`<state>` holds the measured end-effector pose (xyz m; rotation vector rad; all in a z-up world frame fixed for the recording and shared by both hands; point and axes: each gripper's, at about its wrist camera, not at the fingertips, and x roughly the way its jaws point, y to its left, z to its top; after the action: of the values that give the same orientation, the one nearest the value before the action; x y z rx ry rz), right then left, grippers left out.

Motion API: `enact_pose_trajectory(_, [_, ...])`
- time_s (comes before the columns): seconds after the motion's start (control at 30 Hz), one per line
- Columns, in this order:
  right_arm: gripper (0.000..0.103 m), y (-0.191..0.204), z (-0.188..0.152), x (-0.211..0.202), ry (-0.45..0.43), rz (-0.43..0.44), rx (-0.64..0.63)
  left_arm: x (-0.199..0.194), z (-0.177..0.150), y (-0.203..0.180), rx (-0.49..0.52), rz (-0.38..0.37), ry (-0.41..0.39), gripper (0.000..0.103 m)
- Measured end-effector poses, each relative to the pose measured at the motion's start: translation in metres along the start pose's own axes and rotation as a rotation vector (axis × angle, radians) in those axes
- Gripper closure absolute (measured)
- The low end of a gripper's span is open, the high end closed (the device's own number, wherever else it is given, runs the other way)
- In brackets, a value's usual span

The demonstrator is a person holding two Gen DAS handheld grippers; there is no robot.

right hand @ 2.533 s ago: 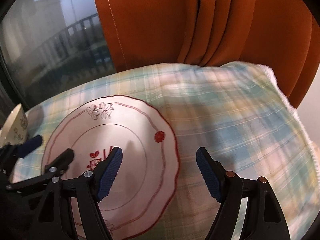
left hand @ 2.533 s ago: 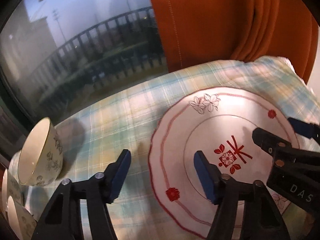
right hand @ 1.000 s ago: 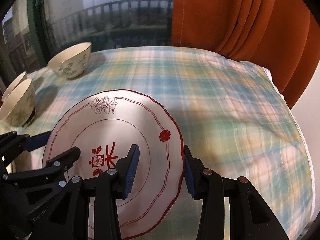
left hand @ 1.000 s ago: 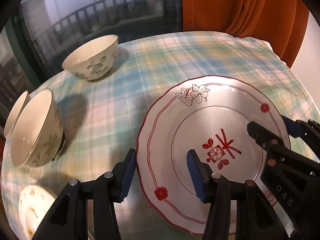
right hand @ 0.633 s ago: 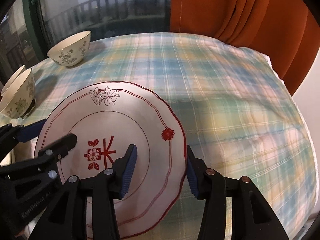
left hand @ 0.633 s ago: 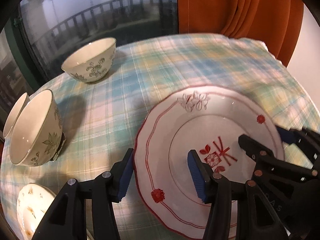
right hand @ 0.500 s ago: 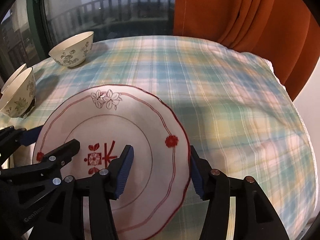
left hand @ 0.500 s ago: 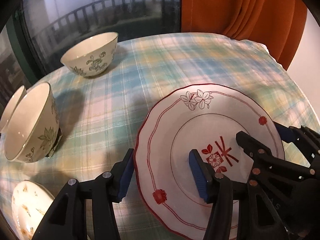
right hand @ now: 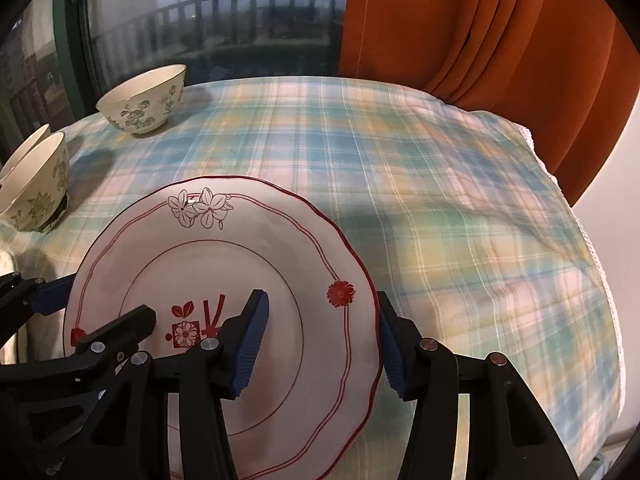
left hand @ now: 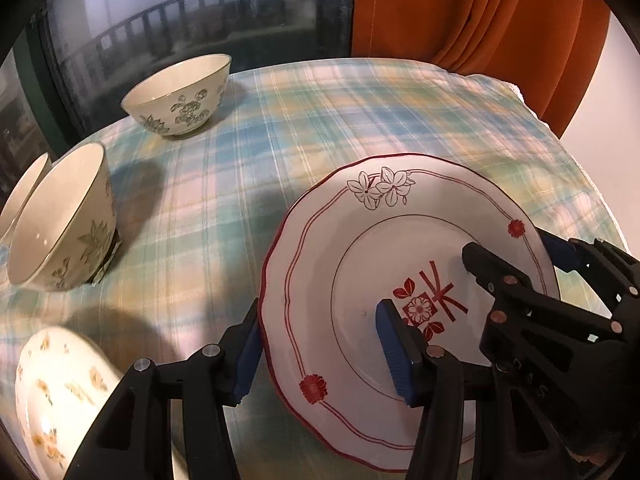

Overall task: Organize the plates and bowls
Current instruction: 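Lift the red-patterned plate with the right tool and carry it over the yellow-flowered stack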

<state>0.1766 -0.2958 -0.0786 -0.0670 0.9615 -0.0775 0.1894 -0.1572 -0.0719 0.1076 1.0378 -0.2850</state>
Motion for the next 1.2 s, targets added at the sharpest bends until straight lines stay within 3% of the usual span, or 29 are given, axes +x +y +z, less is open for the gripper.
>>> enact_pose_trajectory(0.5, [0.047, 0.023, -0.018, -0.070, -0.093, -0.004, 0.003, -0.072, -0.030, 0.019, -0.025, 0.003, -0.132, 0.048])
enact_pose_trajectory(0.93, [0.047, 0.085, -0.025, -0.122, -0.158, 0.026, -0.048, -0.124, -0.067, 0.064, -0.088, 0.047, -0.218, 0.048])
enact_pose_trajectory(1.2, [0.047, 0.133, -0.023, -0.129, -0.157, 0.067, -0.096, -0.131, -0.085, 0.109, -0.154, 0.080, -0.218, 0.048])
